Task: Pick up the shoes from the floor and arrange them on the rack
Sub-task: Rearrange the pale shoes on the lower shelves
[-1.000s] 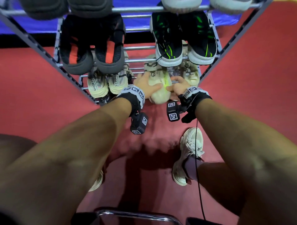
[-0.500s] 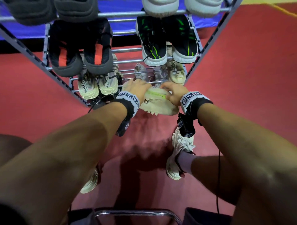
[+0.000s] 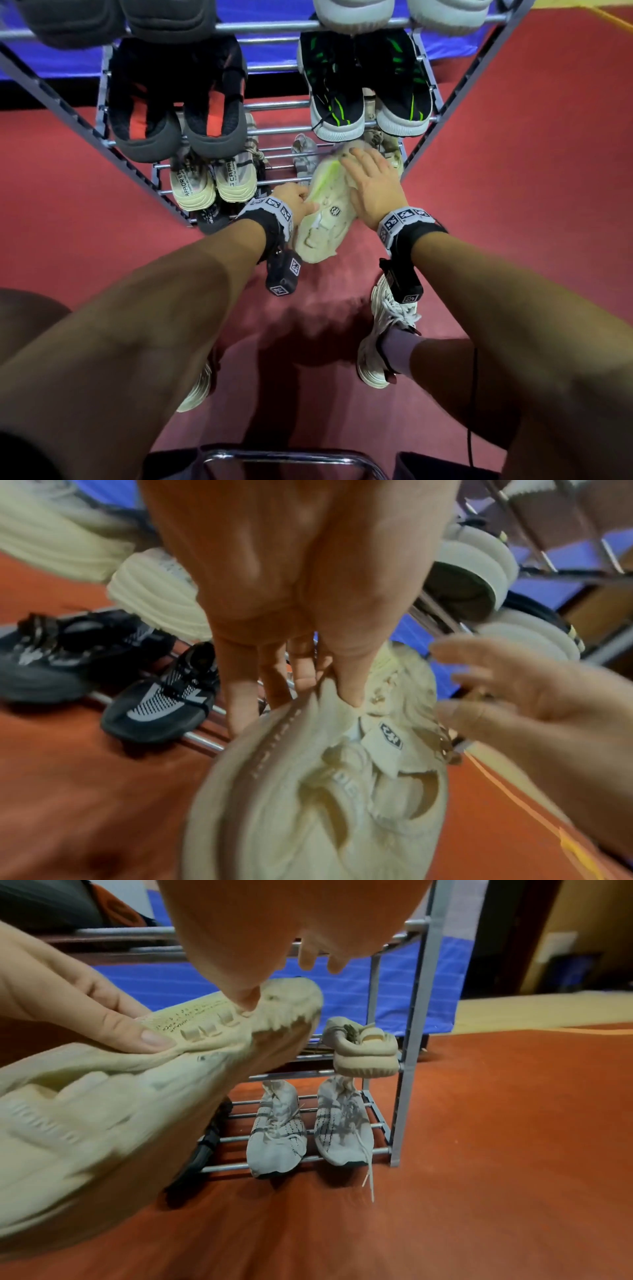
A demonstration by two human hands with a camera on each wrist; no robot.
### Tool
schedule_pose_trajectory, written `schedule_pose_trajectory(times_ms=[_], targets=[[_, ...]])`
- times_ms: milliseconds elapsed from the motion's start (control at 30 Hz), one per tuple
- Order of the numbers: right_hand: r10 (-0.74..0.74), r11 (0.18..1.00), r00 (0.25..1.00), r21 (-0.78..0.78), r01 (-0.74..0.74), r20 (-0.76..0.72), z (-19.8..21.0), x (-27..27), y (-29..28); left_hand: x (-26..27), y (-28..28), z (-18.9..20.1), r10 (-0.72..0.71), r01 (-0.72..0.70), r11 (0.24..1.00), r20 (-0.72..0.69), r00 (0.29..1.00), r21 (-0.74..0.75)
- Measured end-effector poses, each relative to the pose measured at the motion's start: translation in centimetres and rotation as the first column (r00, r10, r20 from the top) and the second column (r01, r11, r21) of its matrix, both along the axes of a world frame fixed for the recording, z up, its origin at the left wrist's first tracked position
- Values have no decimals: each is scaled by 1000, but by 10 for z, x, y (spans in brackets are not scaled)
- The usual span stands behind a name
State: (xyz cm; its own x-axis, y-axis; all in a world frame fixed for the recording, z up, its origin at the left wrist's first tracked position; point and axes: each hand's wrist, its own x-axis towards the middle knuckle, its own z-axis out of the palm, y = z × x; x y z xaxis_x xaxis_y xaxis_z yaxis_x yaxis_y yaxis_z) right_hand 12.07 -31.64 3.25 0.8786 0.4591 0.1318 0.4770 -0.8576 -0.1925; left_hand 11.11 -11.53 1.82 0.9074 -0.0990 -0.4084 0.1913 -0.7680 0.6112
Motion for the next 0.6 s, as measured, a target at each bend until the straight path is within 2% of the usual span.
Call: schedule_pose_trajectory(times_ms=[67, 133, 233, 300, 333, 367, 400, 500, 600], targets=[[-77, 987, 984, 128, 98, -160, -2, 0, -1, 3, -1, 2, 122, -131, 982, -71, 990, -136], [-132, 924, 903, 280, 261, -408, -7, 2, 3, 7, -2, 5, 200, -227, 946, -135, 970, -231], [-184, 722, 718, 403, 562, -672, -4, 5, 12, 13, -2, 5, 260, -307, 904, -189, 947, -296], [-145, 604, 565, 380, 700, -812, -2, 8, 14, 17, -2, 5, 301, -363, 866, -223, 927, -343], [-114, 577, 495, 348, 739, -861, -1, 10, 14, 21, -2, 2, 322, -392, 848, -239, 916, -357], [-103, 577, 454, 319, 752, -885, 1, 13, 16, 23, -3, 2, 350, -426, 827, -257, 901, -367], [-116, 599, 456, 304, 741, -882, 1, 17, 16, 25, -4, 1, 377, -459, 803, -274, 885, -380], [-183, 641, 536, 313, 701, -824, 1, 31, 21, 35, -8, 2, 390, -498, 742, -315, 865, -448], [-256, 632, 584, 323, 704, -771, -4, 46, 22, 44, -11, 4, 353, -477, 752, -334, 874, -456]])
